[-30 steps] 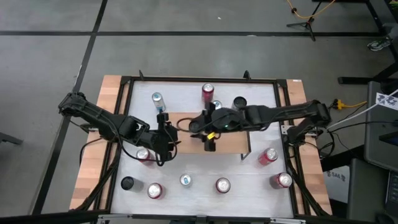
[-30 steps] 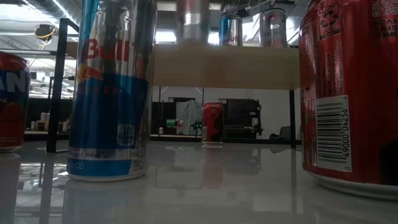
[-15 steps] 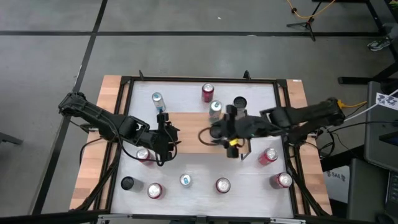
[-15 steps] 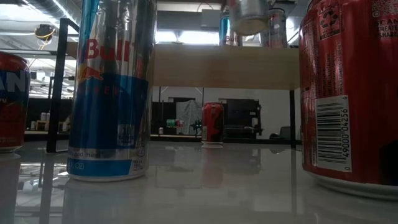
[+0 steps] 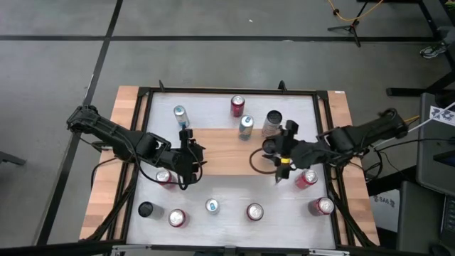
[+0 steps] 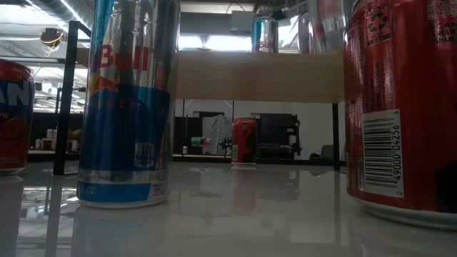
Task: Place canned beverage on shelf
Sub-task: Put the top white-pink soda can on the shelf aligned with the other white-pink soda can, then put the right white-pink soda can on the shelf aligned with the other white-pink soda can
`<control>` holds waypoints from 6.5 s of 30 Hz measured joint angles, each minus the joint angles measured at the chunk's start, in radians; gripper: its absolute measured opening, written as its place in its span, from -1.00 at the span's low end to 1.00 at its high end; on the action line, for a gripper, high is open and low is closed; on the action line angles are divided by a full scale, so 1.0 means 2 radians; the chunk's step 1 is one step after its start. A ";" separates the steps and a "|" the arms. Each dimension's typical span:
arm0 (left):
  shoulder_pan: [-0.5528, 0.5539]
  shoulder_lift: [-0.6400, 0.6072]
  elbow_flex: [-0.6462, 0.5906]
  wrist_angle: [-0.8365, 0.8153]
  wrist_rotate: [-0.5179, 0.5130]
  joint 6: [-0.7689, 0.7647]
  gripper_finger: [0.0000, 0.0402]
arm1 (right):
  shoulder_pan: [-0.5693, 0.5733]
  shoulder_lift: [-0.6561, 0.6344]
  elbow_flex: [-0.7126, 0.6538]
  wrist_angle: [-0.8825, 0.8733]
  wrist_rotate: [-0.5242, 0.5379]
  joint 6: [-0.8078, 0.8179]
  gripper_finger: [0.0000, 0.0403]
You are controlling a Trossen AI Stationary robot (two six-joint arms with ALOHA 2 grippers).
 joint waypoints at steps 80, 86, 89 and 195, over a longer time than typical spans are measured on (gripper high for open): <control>0.000 0.000 0.000 0.004 -0.002 0.000 0.05 | 0.013 -0.121 -0.141 0.084 -0.023 -0.057 0.80; 0.000 0.000 0.000 0.004 -0.002 0.000 0.05 | 0.013 -0.123 -0.141 0.088 -0.023 -0.057 0.83; 0.000 0.000 0.000 0.004 -0.002 0.000 0.05 | 0.013 -0.129 -0.141 0.093 -0.023 -0.057 0.83; 0.000 0.000 0.000 0.031 -0.002 0.016 0.05 | 0.046 -0.069 -0.142 0.199 -0.146 0.080 0.83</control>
